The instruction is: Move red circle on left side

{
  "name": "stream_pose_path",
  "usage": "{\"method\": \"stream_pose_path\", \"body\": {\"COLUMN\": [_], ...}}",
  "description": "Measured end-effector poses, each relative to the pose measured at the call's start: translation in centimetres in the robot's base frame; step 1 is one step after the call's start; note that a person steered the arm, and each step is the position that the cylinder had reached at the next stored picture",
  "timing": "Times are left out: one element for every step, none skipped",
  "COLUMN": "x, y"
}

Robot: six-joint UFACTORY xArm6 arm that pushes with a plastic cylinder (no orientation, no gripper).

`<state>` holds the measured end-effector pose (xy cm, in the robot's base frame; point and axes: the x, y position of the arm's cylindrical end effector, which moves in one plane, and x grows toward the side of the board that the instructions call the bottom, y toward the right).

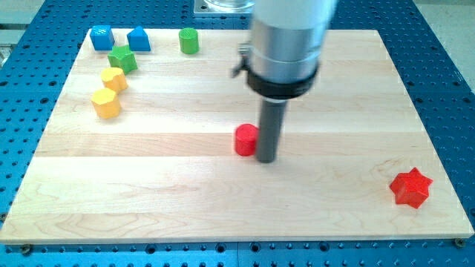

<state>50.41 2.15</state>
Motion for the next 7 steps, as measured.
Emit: {"method": "stream_pose_path", "body": {"x": [-0.3, -2.9, -5.5, -5.1, -3.7, -2.3, -1.9], "y": [-0.5, 2.3, -3.6, -5.1, 1.5, -6.0, -5.4]}}
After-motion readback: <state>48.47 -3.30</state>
